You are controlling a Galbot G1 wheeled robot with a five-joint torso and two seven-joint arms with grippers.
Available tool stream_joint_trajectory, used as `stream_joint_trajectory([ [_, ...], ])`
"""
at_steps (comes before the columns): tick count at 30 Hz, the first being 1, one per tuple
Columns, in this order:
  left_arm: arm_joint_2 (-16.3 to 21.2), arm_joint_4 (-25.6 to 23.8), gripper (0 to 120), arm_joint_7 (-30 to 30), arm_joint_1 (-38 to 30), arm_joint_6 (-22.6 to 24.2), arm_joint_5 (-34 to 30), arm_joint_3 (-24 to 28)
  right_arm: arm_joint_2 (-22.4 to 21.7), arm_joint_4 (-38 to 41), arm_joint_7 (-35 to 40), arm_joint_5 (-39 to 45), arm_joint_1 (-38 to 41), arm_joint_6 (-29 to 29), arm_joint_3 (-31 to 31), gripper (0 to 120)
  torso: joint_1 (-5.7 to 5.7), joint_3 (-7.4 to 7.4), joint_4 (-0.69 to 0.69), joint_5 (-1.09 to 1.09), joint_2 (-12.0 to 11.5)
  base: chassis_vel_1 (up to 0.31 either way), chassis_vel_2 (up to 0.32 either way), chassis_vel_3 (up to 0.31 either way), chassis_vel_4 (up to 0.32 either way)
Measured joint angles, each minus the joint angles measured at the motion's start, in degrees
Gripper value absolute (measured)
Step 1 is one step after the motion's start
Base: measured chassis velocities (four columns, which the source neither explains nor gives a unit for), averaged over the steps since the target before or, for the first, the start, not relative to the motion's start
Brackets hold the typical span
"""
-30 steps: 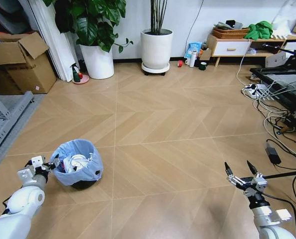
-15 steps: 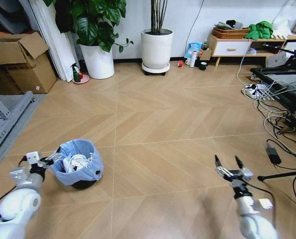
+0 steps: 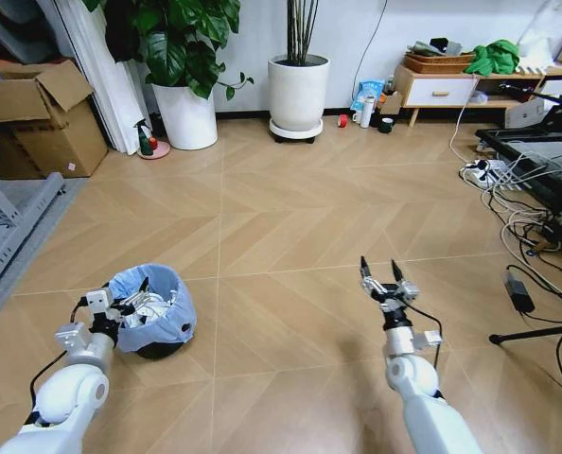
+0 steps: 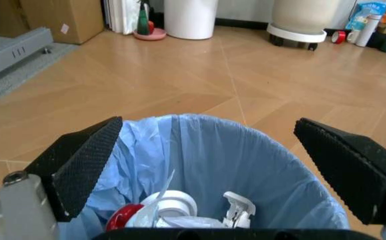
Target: Pick up the trash bin and place the garbage on the floor into it.
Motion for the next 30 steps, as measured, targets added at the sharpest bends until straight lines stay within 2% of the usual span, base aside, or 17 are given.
stream_joint_trajectory([
  [30, 0.12, 0.11, 100, -0.12, -0.05, 0.23, -0.19, -0.01, -0.14, 0.29, -0.05, -0.29, -0.44, -0.01, 0.23, 100, 0.0, -0.01, 0.0, 0.01, 0.0, 0.0, 0.0, 0.0, 0.0],
])
